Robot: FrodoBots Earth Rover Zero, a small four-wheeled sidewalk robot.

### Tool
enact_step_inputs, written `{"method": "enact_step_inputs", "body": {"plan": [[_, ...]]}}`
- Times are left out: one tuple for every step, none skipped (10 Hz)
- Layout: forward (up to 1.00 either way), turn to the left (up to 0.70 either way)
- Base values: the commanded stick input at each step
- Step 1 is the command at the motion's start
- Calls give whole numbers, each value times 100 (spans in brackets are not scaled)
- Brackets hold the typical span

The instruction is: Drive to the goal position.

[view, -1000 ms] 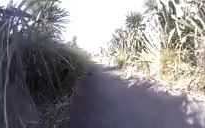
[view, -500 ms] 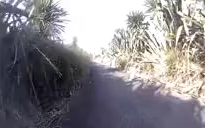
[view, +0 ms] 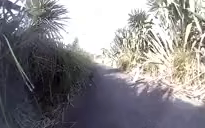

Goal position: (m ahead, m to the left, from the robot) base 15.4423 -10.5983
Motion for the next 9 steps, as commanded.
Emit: {"method": "enact_step_inputs", "body": {"plan": [[45, -12], [45, -5], [45, 0], [45, 0], [45, 0], [45, -5], [45, -16], [45, -27], [45, -27]]}}
